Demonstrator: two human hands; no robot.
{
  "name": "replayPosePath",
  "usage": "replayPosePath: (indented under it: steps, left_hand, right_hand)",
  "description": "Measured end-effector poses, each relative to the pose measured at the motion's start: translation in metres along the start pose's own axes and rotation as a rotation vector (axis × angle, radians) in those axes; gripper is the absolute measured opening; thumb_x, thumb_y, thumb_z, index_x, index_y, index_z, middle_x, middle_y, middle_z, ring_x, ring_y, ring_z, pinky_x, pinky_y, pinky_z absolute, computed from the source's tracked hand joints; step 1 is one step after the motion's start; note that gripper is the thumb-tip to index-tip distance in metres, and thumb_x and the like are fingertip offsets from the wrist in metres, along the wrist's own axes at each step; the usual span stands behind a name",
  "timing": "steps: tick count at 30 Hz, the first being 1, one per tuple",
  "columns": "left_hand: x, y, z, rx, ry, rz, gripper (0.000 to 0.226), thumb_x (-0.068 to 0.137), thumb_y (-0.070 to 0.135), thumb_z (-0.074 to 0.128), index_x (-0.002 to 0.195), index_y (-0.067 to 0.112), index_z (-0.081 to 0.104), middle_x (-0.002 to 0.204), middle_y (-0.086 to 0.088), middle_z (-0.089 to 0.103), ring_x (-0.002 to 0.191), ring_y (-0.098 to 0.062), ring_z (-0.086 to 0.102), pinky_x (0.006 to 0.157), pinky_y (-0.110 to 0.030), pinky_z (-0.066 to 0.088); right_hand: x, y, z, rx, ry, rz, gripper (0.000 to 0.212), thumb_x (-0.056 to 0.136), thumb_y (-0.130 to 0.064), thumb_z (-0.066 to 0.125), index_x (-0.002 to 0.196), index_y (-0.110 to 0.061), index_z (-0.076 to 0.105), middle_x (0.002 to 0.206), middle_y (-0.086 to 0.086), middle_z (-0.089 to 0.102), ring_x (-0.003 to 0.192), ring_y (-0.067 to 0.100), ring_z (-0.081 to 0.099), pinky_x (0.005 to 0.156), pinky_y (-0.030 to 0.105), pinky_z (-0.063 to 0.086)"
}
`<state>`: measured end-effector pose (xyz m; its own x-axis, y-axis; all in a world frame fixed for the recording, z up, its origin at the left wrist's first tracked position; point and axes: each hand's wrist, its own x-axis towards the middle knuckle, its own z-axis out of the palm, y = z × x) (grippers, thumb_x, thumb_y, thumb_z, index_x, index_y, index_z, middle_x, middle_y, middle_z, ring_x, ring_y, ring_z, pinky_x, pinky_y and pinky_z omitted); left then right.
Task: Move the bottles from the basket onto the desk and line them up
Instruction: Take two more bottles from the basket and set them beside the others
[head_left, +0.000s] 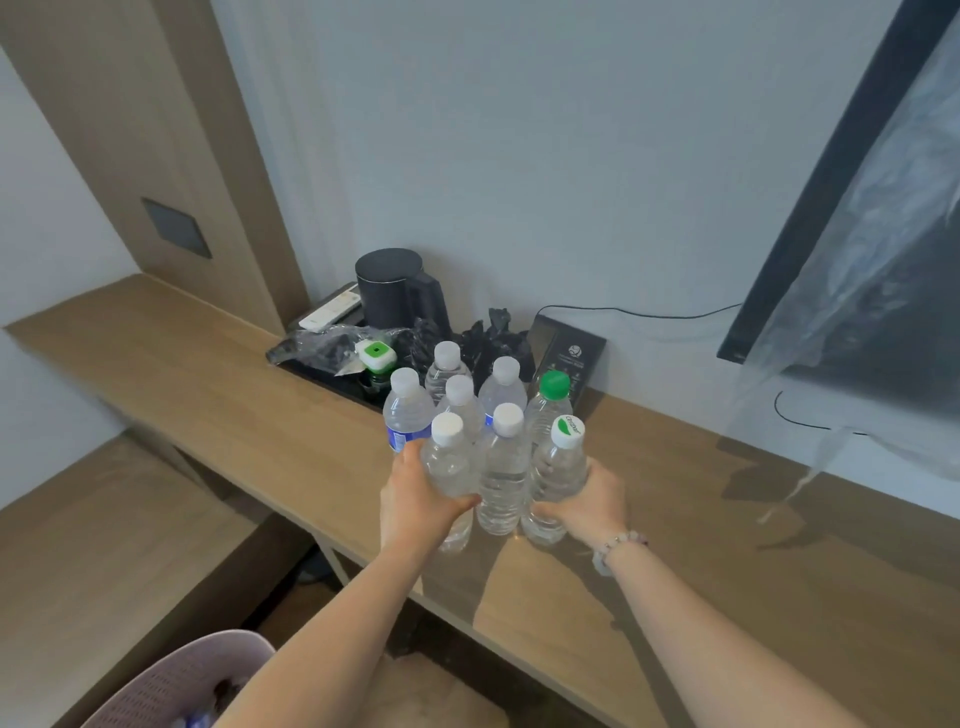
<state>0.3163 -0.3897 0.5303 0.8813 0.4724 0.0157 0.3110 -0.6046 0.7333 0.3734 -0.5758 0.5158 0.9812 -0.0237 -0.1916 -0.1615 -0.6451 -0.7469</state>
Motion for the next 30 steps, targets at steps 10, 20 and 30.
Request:
replayPosePath:
  steps: [10, 20, 30]
  left_hand:
    - [0.006, -0.006, 0.006, -0.017, -0.007, -0.032, 0.08, 0.057, 0.034, 0.088, 0.121, 0.017, 0.044, 0.119, -0.001, 0.053, 0.112, -0.024, 0.054, 0.089, -0.033, 0.041]
    - [0.009, -0.009, 0.01, -0.012, -0.011, -0.062, 0.085, 0.057, 0.032, 0.088, 0.124, 0.015, 0.039, 0.126, -0.003, 0.047, 0.114, -0.024, 0.052, 0.089, -0.034, 0.042]
    - [0.005, -0.011, 0.002, 0.095, -0.087, -0.1, 0.086, 0.063, 0.036, 0.084, 0.128, 0.013, 0.033, 0.131, -0.002, 0.042, 0.116, -0.021, 0.05, 0.085, -0.033, 0.043]
  right_hand:
    - [0.01, 0.008, 0.014, 0.067, 0.02, 0.052, 0.061, 0.052, -0.02, 0.091, 0.105, -0.017, 0.062, 0.103, 0.001, 0.068, 0.095, 0.018, 0.064, 0.084, 0.029, 0.051]
    - [0.009, 0.009, 0.018, 0.071, 0.039, 0.02, 0.061, 0.054, -0.019, 0.09, 0.105, -0.017, 0.057, 0.105, 0.001, 0.065, 0.097, 0.019, 0.062, 0.081, 0.026, 0.048]
    - [0.011, 0.018, 0.025, 0.019, 0.033, 0.034, 0.068, 0.056, -0.026, 0.088, 0.112, -0.011, 0.052, 0.109, 0.005, 0.063, 0.099, 0.021, 0.061, 0.082, 0.027, 0.048]
